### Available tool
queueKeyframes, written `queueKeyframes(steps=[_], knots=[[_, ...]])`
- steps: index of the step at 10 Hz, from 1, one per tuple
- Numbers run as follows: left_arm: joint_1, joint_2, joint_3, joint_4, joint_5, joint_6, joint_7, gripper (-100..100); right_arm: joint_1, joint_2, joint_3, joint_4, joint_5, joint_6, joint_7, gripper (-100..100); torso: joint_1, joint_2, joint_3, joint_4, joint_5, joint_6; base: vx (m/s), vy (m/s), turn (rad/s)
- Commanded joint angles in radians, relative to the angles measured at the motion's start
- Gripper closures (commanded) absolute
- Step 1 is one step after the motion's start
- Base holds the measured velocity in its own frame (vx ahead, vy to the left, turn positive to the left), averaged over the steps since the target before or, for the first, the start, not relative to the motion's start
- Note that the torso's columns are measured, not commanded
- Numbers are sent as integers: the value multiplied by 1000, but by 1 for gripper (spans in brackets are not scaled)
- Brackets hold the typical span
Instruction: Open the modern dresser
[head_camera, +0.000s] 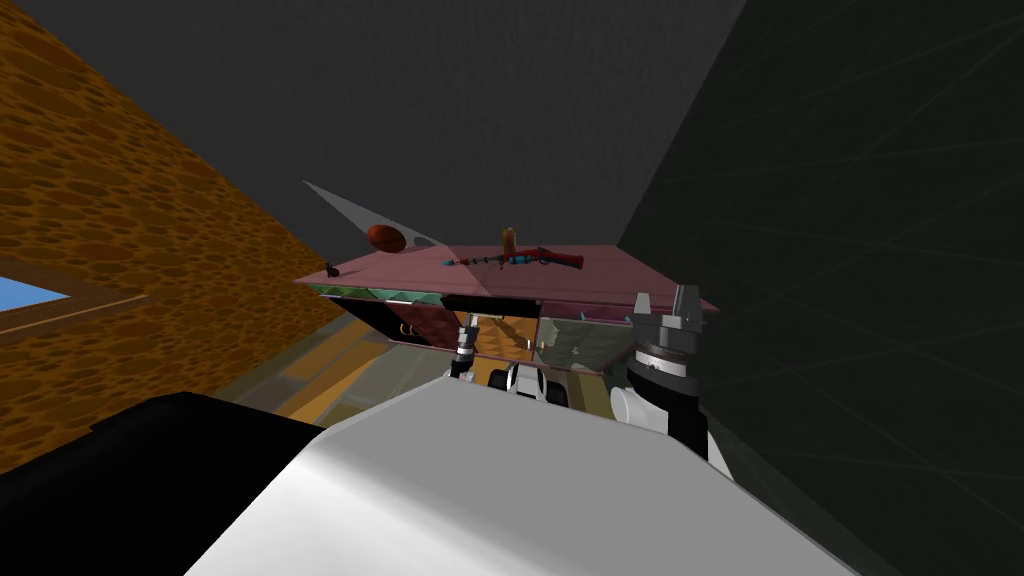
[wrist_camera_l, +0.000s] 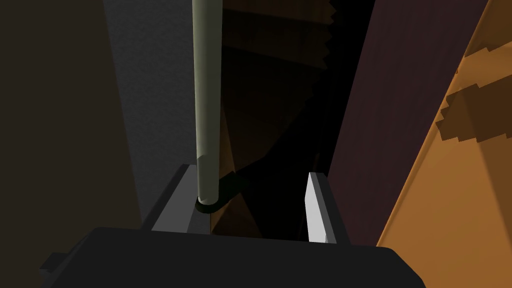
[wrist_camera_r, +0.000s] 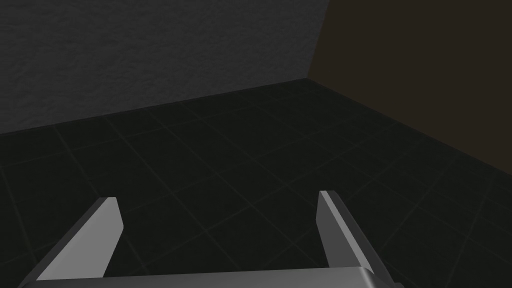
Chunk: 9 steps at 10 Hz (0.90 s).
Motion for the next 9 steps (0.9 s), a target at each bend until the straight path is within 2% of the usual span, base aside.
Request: queueKeyframes(steps=[1,2,3,8,9], knots=[[56,-12,-9,-65,-4,12,-4,100,0,0,0,0,0,0,0,0,0,1,0,0,0,0,24,10,-4],[47,-11,-8,-56,-4,9,-4,100,0,0,0,0,0,0,0,0,-1,3,1,2,-1,0,6,4,-3],[38,-5,-7,-77,-3,37,0,100,0,0,0,0,0,0,0,0,-2,4,2,2,-2,0,-84,-13,22],[4,18,1,-134,4,135,18,100,-1,0,0,0,0,0,0,0,-6,11,4,10,-8,-1,-174,-34,30],[15,15,-3,-118,1,132,15,100,-1,0,0,0,0,0,0,0,-5,10,3,11,-9,-2,-60,-2,-7]])
